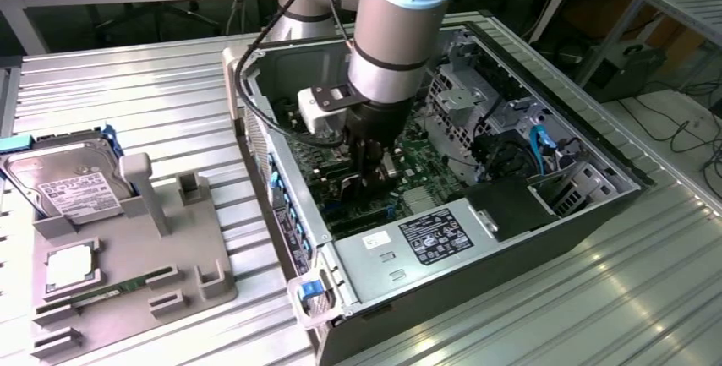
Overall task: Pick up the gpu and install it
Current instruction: 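Insert the gpu into the slot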
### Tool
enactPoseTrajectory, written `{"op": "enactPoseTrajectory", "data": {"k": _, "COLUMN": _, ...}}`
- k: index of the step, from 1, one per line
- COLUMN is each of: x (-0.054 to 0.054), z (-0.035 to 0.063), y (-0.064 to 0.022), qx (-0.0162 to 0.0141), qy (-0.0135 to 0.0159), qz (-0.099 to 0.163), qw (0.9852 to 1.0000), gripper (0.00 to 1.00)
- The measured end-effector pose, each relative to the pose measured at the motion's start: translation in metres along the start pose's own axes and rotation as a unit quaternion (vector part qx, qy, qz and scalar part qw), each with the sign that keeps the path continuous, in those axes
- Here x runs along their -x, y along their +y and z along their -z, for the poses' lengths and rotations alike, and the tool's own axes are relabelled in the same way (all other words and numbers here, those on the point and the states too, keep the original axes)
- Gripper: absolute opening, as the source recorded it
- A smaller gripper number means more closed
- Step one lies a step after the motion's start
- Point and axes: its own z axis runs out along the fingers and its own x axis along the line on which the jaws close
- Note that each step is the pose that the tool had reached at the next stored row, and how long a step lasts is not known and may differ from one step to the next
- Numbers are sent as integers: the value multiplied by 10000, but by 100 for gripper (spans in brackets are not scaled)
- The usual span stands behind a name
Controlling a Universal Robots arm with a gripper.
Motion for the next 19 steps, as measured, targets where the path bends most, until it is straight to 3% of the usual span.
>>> {"op": "enactPoseTrajectory", "data": {"k": 3, "x": 17, "z": 178, "y": -5, "qx": -31, "qy": -1, "qz": 1, "qw": 10000, "gripper": 35}}
{"op": "enactPoseTrajectory", "data": {"k": 7, "x": 39, "z": 323, "y": -8, "qx": -53, "qy": 5, "qz": 2, "qw": 10000, "gripper": 35}}
{"op": "enactPoseTrajectory", "data": {"k": 10, "x": 39, "z": 322, "y": -8, "qx": -56, "qy": 3, "qz": 2, "qw": 10000, "gripper": 33}}
{"op": "enactPoseTrajectory", "data": {"k": 12, "x": 39, "z": 322, "y": -8, "qx": -55, "qy": 4, "qz": 2, "qw": 10000, "gripper": 20}}
{"op": "enactPoseTrajectory", "data": {"k": 13, "x": 39, "z": 322, "y": -8, "qx": -56, "qy": 4, "qz": 2, "qw": 10000, "gripper": 20}}
{"op": "enactPoseTrajectory", "data": {"k": 15, "x": 39, "z": 322, "y": -8, "qx": -55, "qy": 4, "qz": 2, "qw": 10000, "gripper": 11}}
{"op": "enactPoseTrajectory", "data": {"k": 19, "x": 39, "z": 322, "y": -8, "qx": -55, "qy": 4, "qz": 2, "qw": 10000, "gripper": 11}}
